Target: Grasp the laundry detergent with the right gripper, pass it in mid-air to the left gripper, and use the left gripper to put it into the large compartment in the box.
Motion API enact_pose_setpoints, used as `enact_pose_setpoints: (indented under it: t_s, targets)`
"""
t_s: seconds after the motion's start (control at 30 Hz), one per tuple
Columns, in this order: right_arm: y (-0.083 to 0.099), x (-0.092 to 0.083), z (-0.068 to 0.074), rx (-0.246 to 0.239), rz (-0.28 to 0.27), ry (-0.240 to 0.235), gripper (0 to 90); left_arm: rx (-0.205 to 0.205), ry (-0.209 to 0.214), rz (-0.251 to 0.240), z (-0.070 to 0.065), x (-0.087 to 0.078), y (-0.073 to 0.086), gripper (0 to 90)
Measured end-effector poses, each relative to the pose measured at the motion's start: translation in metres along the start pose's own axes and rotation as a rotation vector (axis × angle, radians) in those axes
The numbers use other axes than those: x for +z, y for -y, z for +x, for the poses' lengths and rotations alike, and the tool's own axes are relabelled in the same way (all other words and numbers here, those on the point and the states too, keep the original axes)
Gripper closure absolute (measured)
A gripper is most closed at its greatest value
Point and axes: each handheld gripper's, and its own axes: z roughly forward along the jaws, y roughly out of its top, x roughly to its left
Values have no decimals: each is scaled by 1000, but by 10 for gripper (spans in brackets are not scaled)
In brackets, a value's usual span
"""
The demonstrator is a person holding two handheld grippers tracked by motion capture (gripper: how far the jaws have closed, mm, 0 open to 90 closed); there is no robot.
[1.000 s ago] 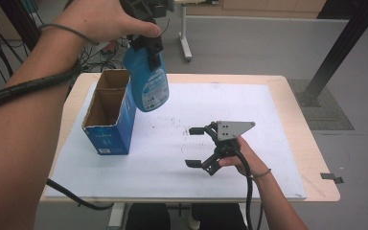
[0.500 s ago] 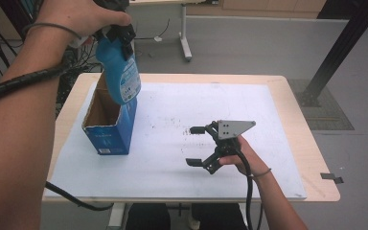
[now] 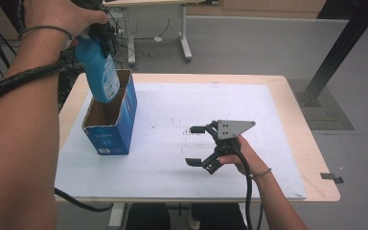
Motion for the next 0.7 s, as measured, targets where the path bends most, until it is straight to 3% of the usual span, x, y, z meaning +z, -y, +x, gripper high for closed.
enact_pose_setpoints:
  t_s: [0.17,0.4,0.7]
  targets:
    - [0,3,1,-1,3,2,8,-34,1,7,5,4,-2,377]
    - [0,4,2,-4,8,3,8,-37,6,6,8,8,-3,377]
    - [-1,3,2,3,15,16,5,-42,8,22,13,26,-3,377]
